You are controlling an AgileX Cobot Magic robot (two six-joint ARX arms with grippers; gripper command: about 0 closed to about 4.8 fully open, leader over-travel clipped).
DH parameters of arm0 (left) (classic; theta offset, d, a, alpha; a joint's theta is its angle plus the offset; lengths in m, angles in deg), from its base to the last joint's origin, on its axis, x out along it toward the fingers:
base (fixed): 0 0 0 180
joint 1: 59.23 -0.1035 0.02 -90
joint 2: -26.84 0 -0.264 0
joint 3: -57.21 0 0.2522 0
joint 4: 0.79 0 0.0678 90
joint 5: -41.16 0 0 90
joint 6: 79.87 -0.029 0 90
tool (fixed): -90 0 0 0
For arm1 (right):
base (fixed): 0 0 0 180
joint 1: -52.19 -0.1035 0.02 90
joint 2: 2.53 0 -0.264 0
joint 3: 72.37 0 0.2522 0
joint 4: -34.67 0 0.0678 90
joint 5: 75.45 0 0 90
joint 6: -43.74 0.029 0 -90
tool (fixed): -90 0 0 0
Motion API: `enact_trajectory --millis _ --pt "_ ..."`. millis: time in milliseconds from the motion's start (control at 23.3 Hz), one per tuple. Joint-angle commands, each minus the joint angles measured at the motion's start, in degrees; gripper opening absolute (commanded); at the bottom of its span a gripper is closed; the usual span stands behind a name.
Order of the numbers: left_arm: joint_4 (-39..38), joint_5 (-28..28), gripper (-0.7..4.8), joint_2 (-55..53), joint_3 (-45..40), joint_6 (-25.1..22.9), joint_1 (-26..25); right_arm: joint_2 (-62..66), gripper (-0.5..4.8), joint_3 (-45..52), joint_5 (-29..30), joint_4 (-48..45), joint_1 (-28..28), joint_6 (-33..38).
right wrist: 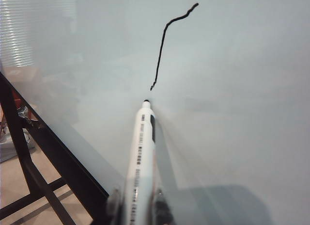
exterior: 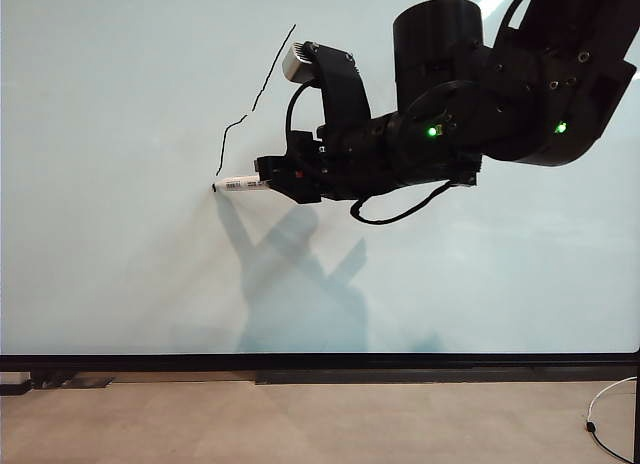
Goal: Pick up the pen on the shelf to the right of the whiteboard and draw a triangle.
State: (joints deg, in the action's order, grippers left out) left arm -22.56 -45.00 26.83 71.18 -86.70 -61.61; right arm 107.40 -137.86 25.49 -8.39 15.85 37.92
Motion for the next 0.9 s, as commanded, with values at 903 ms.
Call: enact_trajectory --millis 903 --pt "0.33 0.02 -0.05 0.0 0.2 -0.04 0.02 -0.74 -0.05 -0.11 -4.85 -2.75 1.33 -0.83"
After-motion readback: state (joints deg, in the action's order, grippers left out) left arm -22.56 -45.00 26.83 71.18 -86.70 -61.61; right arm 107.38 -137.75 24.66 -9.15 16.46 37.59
